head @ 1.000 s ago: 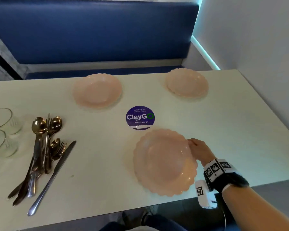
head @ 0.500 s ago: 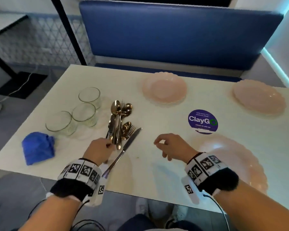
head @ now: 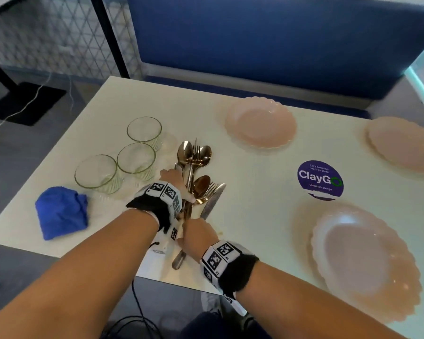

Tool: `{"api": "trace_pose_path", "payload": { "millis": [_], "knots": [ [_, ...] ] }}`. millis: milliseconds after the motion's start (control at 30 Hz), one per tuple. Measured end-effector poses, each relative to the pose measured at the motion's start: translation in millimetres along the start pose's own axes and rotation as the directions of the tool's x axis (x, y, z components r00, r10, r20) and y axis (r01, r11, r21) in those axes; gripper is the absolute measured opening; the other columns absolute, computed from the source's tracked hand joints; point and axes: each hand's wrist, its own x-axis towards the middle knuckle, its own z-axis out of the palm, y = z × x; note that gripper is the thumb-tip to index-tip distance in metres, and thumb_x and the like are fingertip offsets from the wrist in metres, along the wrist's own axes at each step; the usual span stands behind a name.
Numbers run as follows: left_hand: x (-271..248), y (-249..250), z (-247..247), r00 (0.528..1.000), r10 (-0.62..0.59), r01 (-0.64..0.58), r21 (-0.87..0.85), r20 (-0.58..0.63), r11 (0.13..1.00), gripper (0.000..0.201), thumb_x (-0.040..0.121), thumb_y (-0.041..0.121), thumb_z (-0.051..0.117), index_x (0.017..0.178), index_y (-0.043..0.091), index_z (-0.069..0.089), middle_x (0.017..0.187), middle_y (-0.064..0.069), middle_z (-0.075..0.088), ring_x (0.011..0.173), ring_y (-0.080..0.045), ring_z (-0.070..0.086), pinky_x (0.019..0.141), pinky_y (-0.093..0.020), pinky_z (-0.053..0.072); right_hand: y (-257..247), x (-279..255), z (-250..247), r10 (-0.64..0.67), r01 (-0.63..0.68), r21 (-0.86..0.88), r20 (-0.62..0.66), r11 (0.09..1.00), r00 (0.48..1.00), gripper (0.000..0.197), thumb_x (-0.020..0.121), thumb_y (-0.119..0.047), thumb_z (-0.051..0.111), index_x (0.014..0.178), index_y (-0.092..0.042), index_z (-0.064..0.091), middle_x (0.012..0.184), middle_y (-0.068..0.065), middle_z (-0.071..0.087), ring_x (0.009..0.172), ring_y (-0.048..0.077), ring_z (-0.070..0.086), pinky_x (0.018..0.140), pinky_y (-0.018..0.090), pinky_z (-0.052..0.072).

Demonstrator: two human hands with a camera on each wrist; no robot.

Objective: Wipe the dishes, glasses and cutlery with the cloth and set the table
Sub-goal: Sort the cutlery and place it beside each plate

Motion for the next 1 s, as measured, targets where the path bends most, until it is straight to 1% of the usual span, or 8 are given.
{"api": "trace_pose_path", "payload": {
  "millis": [100,233,333,467,600,767,900,1000],
  "knots": [
    [-1.3,-8.4,4.6,1.0,0.028,-0.028,-0.018,-0.007,0.999,0.08,0.068,0.044,0.078,0.124,-0.002,0.043,0.124,-0.015,0.054,0.116,-0.028,0.053,0.096,-0.034,0.047,1.2,3.3,2.6,0.087,-0.087,0.024,-0.017,0.996,0.996,0.015,0.09,-0.007,0.049,0.1,-0.003,0.06,0.111,0.017,0.063,0.103,0.031,0.062,0.072,0.03,0.045],
    [-6.9,-20.5,9.9,0.999,-0.023,0.024,-0.065,0.023,0.998,0.08,0.066,0.027,0.082,0.126,-0.001,0.037,0.123,-0.015,0.053,0.114,-0.028,0.054,0.089,-0.033,0.046,-1.2,6.8,2.4,0.151,-0.151,0.061,0.01,0.987,0.989,0.021,0.091,-0.006,0.048,0.107,0.003,0.057,0.115,0.019,0.061,0.104,0.032,0.062,0.085,0.033,0.052],
    [-10.1,-25.1,14.6,0.999,-0.038,0.039,-0.071,0.017,0.997,0.085,0.063,0.032,0.083,0.127,0.001,0.035,0.124,-0.015,0.049,0.113,-0.028,0.053,0.088,-0.035,0.047,-3.4,8.5,3.4,0.272,-0.265,0.195,-0.011,0.944,0.962,0.017,0.085,-0.009,0.057,0.099,-0.004,0.049,0.111,0.015,0.062,0.095,0.028,0.065,0.07,0.029,0.052],
    [-13.6,-24.4,20.0,0.998,-0.033,0.029,-0.082,-0.052,0.996,0.09,0.067,0.051,0.075,0.129,0.001,0.034,0.127,-0.017,0.046,0.115,-0.029,0.051,0.091,-0.035,0.045,-2.6,10.8,9.4,0.335,-0.31,0.301,-0.033,0.902,0.942,0.047,0.083,-0.008,0.061,0.122,-0.005,0.036,0.114,0.015,0.06,0.092,0.026,0.063,0.053,0.025,0.047],
    [-16.1,-17.8,22.4,0.997,-0.015,0.014,-0.016,-0.076,1.0,0.096,0.062,0.062,0.073,0.126,0.001,0.037,0.124,-0.016,0.046,0.115,-0.026,0.048,0.092,-0.034,0.045,0.4,13.9,12.5,0.329,-0.301,0.313,-0.04,0.901,0.943,0.045,0.085,-0.011,0.058,0.125,-0.008,0.039,0.113,0.014,0.059,0.097,0.03,0.065,0.079,0.036,0.057],
    [-18.7,-15.6,22.9,0.996,-0.059,0.049,-0.138,-0.068,0.989,0.081,0.063,0.027,0.084,0.123,-0.001,0.038,0.121,-0.015,0.052,0.11,-0.028,0.055,0.082,-0.031,0.046,2.1,13.8,12.3,0.298,-0.27,0.276,-0.062,0.922,0.953,0.018,0.088,-0.006,0.053,0.106,-0.004,0.055,0.109,0.016,0.063,0.093,0.031,0.067,0.079,0.04,0.058],
    [-23.9,-15.8,26.3,0.995,-0.057,0.039,-0.208,-0.082,0.977,0.066,0.071,0.015,0.076,0.121,-0.003,0.038,0.12,-0.018,0.052,0.109,-0.031,0.056,0.083,-0.032,0.046,2.7,13.4,14.5,0.317,-0.285,0.27,-0.083,0.92,0.945,0.026,0.085,-0.009,0.058,0.11,-0.004,0.053,0.112,0.015,0.062,0.098,0.029,0.065,0.08,0.035,0.057],
    [-28.3,-15.8,32.6,0.992,-0.038,0.014,-0.196,-0.12,0.981,0.055,0.078,0.01,0.067,0.121,-0.004,0.037,0.121,-0.02,0.052,0.11,-0.033,0.055,0.084,-0.034,0.045,1.3,12.6,16.5,0.377,-0.325,0.326,-0.11,0.888,0.92,0.046,0.08,-0.012,0.065,0.12,-0.006,0.042,0.112,0.012,0.062,0.1,0.027,0.064,0.078,0.031,0.054]
  ]
}}
